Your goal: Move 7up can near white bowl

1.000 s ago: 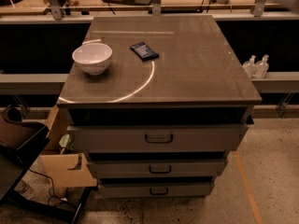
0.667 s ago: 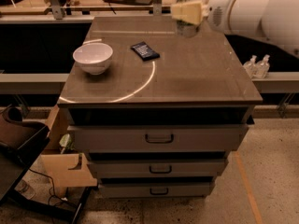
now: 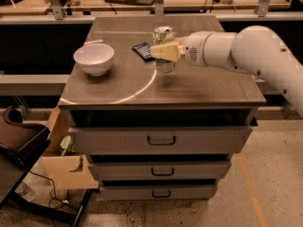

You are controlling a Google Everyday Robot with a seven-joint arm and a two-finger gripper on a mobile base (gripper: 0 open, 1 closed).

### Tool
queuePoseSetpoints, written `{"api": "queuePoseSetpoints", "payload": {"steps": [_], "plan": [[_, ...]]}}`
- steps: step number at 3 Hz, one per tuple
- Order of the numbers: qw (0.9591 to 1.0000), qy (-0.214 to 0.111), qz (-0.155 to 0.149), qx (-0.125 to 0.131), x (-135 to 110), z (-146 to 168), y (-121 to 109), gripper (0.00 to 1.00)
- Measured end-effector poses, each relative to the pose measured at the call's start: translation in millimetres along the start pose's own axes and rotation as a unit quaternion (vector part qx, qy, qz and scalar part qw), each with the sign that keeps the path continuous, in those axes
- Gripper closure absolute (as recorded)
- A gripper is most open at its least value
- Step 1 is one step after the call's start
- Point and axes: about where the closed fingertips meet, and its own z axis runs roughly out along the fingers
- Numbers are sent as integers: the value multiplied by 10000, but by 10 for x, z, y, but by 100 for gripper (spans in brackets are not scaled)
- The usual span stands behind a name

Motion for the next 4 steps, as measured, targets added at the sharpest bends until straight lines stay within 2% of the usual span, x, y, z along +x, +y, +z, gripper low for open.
{"api": "queuePoseSetpoints", "payload": {"steps": [1,2,3,4], "plan": [[9982,-151,164,-560,212,279,143,100],[9933,-395,179,-1069,263,476,303,100],[9871,-537,37,-1506,243,615,473,100],[9803,-644,-212,-1858,191,698,630,85]]}}
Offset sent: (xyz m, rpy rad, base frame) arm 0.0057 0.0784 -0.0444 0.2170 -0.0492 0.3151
